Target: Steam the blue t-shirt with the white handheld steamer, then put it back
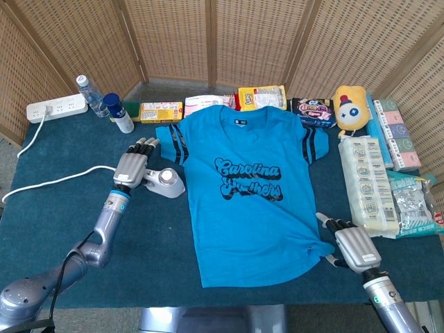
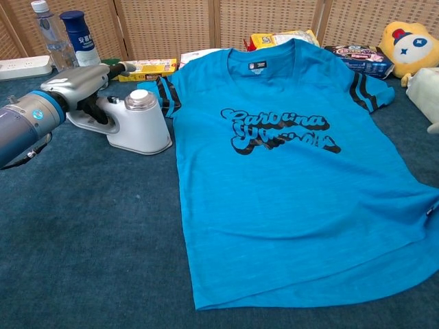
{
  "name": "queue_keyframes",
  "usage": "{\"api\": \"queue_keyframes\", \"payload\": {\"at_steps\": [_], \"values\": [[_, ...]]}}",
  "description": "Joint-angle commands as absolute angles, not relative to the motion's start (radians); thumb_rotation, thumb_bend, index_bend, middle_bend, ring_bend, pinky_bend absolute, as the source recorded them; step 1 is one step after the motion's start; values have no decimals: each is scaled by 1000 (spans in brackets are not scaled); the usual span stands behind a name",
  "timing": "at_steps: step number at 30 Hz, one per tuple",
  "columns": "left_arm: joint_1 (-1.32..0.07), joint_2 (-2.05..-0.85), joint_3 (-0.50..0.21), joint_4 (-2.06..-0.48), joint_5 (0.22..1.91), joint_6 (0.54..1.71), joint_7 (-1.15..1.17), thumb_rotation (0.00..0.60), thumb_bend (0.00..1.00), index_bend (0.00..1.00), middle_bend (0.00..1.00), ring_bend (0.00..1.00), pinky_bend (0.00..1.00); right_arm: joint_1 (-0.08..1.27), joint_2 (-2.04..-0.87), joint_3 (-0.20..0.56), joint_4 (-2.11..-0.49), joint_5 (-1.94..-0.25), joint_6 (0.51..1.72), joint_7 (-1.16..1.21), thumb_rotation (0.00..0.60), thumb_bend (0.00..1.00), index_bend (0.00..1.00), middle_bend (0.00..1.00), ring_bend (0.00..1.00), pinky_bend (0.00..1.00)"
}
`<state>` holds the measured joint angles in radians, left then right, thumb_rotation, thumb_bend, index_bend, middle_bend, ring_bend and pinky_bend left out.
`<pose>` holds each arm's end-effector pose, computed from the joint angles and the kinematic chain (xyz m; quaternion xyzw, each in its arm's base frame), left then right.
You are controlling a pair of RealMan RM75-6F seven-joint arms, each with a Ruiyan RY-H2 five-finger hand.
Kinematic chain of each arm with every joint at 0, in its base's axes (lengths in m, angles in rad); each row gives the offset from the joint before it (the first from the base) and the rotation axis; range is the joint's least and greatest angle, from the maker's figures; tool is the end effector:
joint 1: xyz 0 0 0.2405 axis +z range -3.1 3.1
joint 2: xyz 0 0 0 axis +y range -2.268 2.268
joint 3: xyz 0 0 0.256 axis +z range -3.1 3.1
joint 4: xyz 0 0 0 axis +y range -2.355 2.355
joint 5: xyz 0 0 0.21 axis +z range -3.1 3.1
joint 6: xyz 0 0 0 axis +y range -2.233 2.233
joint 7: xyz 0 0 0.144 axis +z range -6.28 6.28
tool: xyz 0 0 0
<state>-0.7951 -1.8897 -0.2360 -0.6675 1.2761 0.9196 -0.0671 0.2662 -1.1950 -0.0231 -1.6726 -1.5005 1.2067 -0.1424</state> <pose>-0.2086 0.4176 -0.0409 -0.6786 -0.3762 -0.3875 0.4978 -0.2741 -0.2076 0.0827 0.7100 -0.4104 0.3283 0.4688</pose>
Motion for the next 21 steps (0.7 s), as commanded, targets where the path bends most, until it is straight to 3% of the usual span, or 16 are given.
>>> {"api": "queue_keyframes", "payload": {"at_steps": [1, 11, 21], "values": [[-782, -1882, -232, -686, 1271, 926, -55, 600, 211, 0, 58, 0, 159, 266, -1197, -23, -1670, -1501, 1207, -142, 600, 308, 102, 301, 314, 363], [-744, -1873, -219, -722, 1271, 954, -56, 600, 211, 0, 27, 0, 153, 264, -1200, -24, -1673, -1504, 1211, -150, 600, 308, 102, 301, 314, 357], [-678, -1768, -188, -889, 1301, 1024, -54, 600, 211, 0, 22, 0, 148, 261, -1186, -21, -1693, -1506, 1221, -168, 600, 308, 102, 301, 314, 357]]}}
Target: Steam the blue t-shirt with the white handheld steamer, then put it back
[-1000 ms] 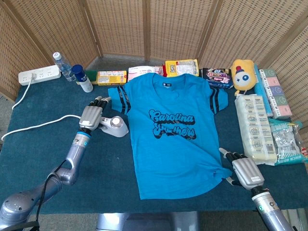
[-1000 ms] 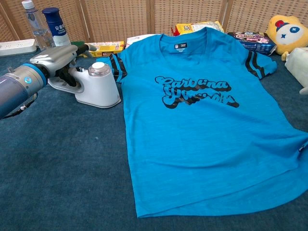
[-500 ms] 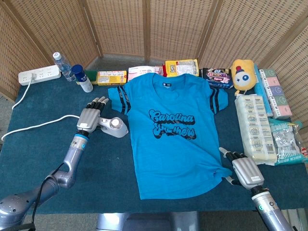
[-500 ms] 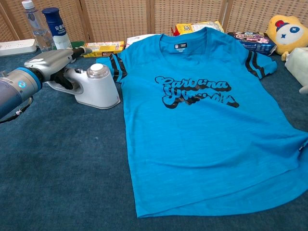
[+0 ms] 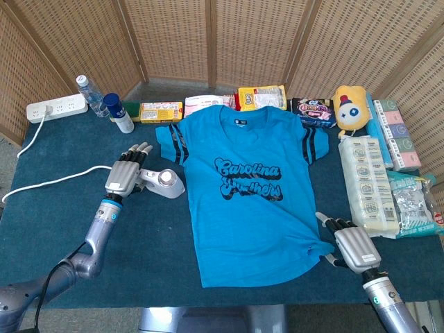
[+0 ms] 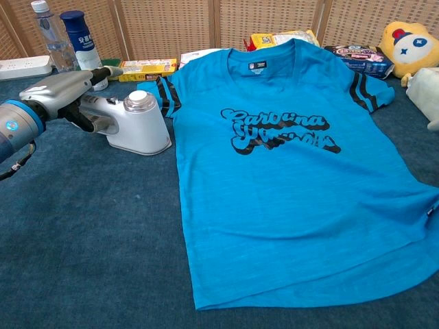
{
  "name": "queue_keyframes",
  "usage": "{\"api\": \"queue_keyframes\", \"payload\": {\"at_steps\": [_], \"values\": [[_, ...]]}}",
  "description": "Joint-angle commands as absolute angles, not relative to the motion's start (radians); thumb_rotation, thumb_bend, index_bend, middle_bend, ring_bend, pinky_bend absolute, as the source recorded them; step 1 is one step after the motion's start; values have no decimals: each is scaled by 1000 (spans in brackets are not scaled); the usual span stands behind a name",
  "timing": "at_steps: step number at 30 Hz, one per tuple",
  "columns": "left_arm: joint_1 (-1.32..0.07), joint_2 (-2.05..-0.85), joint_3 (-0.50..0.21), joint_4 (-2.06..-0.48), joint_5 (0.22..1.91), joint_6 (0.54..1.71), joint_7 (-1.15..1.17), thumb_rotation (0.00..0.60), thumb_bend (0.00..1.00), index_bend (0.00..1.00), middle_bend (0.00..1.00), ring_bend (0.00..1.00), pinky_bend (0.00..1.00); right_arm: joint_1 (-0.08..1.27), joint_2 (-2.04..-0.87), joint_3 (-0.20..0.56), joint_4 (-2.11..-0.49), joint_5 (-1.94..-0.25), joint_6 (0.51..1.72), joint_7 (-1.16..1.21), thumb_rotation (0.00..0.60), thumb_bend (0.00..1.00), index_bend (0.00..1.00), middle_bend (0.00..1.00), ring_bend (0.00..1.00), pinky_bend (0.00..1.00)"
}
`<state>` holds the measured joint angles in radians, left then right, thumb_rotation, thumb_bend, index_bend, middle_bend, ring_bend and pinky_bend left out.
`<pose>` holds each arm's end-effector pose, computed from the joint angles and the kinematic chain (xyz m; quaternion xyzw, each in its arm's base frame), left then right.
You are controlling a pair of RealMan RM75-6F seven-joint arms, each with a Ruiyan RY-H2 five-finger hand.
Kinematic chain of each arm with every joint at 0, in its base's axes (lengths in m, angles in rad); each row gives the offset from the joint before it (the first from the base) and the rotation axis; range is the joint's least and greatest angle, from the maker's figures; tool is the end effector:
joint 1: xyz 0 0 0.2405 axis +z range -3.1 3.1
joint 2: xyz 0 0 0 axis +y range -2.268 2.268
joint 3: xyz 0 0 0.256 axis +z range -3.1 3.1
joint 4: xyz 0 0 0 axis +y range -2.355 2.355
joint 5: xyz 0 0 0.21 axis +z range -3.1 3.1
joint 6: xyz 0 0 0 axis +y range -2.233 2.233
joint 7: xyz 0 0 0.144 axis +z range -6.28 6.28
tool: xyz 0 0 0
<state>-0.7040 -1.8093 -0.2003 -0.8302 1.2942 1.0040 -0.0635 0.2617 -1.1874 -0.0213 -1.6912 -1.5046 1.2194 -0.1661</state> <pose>-0.2235 0.3895 -0.0296 -0.6703 -0.3871 -0.4044 0.4872 -0.2704 -0.2063 0.0853 0.7110 -0.4023 0.3301 0.4730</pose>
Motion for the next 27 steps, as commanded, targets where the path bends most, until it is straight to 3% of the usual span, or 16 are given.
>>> {"api": "queue_keyframes", "payload": {"at_steps": [1, 18, 27], "values": [[-671, -1755, -185, -910, 1301, 1027, -50, 600, 211, 0, 22, 0, 148, 261, -1185, -21, -1695, -1506, 1222, -168, 600, 308, 102, 301, 314, 357], [-466, -1393, -99, -1452, 1309, 1171, -7, 600, 211, 0, 24, 0, 148, 218, -1136, -37, -1702, -1518, 1277, -155, 600, 310, 103, 301, 314, 354], [-324, -1193, -16, -1689, 1343, 1293, -3, 600, 210, 0, 24, 0, 148, 176, -1115, -35, -1669, -1506, 1327, -94, 600, 311, 140, 302, 314, 355]]}}
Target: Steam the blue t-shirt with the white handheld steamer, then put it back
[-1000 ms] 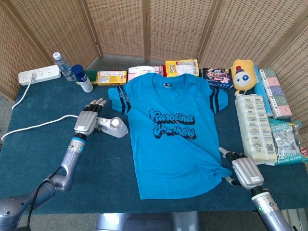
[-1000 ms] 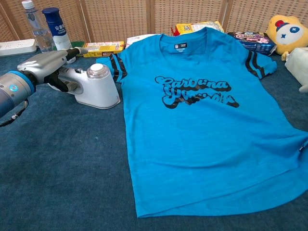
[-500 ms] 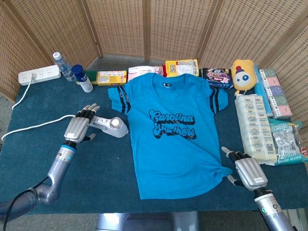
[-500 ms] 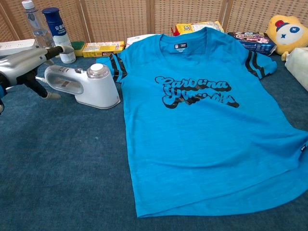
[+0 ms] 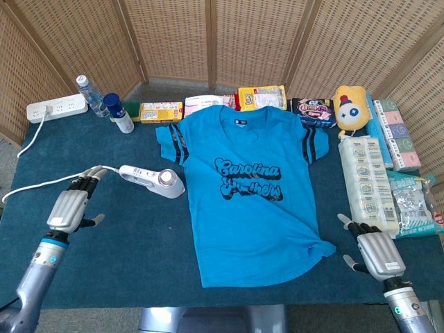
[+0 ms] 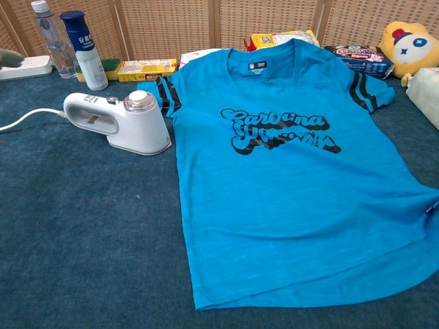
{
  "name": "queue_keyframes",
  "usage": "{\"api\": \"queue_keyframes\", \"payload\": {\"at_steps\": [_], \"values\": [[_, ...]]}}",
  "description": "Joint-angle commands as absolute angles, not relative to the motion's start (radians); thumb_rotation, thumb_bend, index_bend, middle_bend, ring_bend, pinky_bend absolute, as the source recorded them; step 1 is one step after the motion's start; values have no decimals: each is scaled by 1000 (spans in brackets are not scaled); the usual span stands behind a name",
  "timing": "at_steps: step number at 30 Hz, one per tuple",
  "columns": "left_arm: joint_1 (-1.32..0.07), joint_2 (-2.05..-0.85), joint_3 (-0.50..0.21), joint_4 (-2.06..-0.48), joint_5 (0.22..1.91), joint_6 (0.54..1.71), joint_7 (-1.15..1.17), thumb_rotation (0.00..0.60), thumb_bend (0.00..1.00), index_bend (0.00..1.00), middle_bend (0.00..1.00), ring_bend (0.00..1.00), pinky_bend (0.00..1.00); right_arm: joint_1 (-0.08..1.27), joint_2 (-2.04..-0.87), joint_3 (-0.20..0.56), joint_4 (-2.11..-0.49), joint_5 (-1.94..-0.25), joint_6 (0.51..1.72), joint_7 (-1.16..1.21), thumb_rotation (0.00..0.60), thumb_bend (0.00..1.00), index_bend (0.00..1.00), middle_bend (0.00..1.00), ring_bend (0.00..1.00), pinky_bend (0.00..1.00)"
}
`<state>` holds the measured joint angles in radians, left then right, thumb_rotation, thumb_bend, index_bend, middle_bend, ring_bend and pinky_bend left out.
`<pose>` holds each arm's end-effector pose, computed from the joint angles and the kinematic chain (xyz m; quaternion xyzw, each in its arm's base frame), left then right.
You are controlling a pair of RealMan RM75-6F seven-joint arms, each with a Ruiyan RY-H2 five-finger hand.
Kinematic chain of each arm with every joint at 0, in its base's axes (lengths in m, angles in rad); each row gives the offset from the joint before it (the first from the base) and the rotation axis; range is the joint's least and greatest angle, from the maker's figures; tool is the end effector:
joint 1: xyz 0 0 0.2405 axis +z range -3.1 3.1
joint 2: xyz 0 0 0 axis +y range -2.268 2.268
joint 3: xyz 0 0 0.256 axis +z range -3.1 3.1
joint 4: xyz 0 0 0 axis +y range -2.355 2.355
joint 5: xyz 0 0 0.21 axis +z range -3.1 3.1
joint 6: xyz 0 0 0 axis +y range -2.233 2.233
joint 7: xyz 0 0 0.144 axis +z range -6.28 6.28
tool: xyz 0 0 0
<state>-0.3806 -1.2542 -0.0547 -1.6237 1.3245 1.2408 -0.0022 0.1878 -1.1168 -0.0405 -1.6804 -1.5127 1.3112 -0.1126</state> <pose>-0.2613 0.2618 0.0883 -0.6301 -0.4530 -0.4071 0.4816 -0.2937 -0.1870 0.1182 0.6813 -0.4058 0.3248 0.5155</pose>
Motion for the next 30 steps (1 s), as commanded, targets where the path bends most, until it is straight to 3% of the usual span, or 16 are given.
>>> {"api": "queue_keyframes", "payload": {"at_steps": [1, 9, 20, 30], "values": [[-309, -1179, -8, -1700, 1351, 1308, -8, 600, 210, 0, 24, 0, 148, 173, -1115, -33, -1666, -1504, 1332, -86, 600, 311, 152, 303, 314, 357], [-160, -1098, 68, -1733, 1415, 1464, -46, 600, 213, 0, 24, 0, 154, 133, -1126, -4, -1627, -1484, 1404, -34, 600, 310, 265, 328, 330, 368], [-11, -1008, 112, -1765, 1497, 1642, -74, 600, 216, 6, 48, 0, 154, 111, -1133, 25, -1611, -1486, 1458, -20, 600, 310, 325, 341, 334, 360], [19, -971, 109, -1780, 1510, 1635, -98, 600, 215, 7, 53, 0, 156, 105, -1133, 33, -1622, -1487, 1461, -34, 600, 310, 339, 348, 334, 355]]}}
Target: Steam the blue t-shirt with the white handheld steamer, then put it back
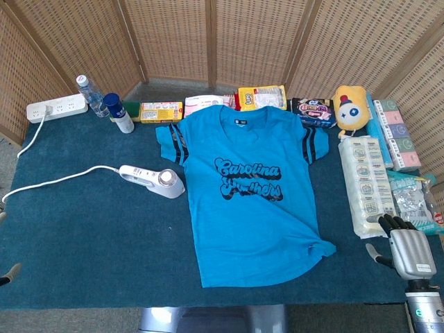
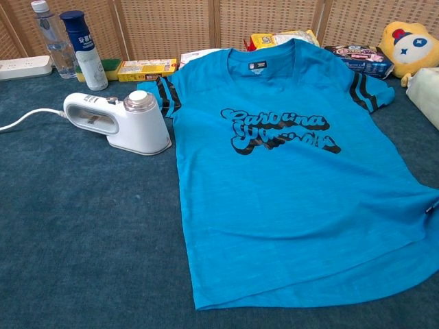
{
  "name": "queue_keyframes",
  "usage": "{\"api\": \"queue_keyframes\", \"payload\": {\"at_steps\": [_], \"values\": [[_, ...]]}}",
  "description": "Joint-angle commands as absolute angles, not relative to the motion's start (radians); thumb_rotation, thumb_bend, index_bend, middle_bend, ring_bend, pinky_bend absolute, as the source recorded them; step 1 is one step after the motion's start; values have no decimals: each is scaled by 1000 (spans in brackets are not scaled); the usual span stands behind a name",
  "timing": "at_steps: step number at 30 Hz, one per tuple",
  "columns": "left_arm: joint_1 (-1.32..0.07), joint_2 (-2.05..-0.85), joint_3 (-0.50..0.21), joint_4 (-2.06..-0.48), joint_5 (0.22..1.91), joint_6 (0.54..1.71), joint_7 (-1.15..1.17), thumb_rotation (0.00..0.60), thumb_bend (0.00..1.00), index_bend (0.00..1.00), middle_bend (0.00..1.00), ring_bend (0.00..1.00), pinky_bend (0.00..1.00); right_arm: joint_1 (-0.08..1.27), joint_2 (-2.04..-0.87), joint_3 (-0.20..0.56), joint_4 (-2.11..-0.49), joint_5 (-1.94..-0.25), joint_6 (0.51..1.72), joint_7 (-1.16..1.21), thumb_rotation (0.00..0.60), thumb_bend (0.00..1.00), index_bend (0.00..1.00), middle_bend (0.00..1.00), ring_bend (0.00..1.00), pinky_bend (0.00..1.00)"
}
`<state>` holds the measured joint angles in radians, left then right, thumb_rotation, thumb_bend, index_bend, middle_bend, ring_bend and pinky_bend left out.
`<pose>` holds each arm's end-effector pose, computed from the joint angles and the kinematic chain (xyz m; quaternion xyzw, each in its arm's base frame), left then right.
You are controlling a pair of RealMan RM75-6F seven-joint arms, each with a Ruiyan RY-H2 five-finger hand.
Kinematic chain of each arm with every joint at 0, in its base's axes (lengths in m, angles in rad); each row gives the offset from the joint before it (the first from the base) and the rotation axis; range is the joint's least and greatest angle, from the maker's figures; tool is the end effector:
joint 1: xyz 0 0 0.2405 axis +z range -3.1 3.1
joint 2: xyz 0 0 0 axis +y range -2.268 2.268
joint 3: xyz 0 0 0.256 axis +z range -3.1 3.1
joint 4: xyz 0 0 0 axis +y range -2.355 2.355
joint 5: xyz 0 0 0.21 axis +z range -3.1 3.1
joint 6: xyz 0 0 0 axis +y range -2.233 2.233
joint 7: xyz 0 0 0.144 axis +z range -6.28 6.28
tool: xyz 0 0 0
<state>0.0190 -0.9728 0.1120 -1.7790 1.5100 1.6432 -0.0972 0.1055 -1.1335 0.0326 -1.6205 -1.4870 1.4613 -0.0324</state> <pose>-0.3060 0.1146 0.1911 -0.5455 -0.4512 -0.3874 0.5906 -0.3087 -0.1835 0.1488 0.6045 -0.3934 0.3782 0.5803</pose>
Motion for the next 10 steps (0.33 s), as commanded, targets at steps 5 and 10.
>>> {"api": "queue_keyframes", "payload": {"at_steps": [5, 10], "values": [[14, -972, 99, -1782, 1507, 1610, -95, 600, 217, 7, 53, 0, 157, 102, -1132, 34, -1624, -1479, 1454, -43, 600, 310, 341, 350, 334, 355], [7, -976, 87, -1789, 1504, 1581, -91, 600, 216, 6, 53, 0, 158, 103, -1134, 39, -1625, -1475, 1448, -49, 600, 311, 341, 350, 334, 355]]}}
